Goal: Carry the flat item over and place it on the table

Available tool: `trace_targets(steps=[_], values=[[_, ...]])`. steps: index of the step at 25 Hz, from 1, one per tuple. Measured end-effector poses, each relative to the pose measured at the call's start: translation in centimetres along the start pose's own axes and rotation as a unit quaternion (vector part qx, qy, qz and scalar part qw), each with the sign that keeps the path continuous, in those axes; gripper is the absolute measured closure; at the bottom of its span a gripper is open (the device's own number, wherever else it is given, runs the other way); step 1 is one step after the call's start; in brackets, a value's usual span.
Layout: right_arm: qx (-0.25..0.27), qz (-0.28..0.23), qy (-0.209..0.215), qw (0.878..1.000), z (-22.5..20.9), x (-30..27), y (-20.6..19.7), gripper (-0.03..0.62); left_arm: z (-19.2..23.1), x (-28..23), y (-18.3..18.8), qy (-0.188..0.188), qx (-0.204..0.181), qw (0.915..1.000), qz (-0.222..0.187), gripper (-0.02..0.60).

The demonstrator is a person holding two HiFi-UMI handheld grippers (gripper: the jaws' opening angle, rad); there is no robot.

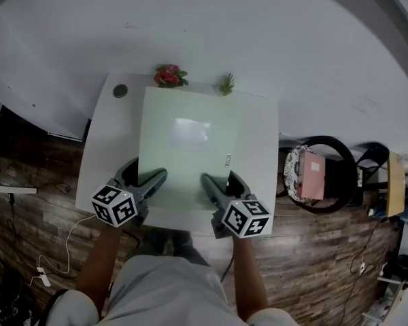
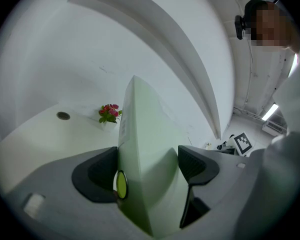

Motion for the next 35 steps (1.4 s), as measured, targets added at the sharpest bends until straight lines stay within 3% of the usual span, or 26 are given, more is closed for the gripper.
trace_targets(steps=[20, 35], values=[[-0.054, 0.080, -0.025, 0.995, -1.9, -1.2, -8.3, 0.246, 3.2, 0.8, -8.4, 0.034, 0.063, 0.9941, 0.082, 0.206], [-0.071, 0.129, -0.039, 0.988, -3.0, -2.8, -11.4, 0.246, 5.6, 0.1, -11.5, 0.066, 0.087, 0.9851, 0.133, 0.206]])
Point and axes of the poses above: the fingertips, and each gripper's own axes: x backward along the fingers, z to its left, y out of its top, the point moved 2 cm from there along x, backward along the fingers, and after that the axes turned 1 degree about y, right-handed, at the moved point
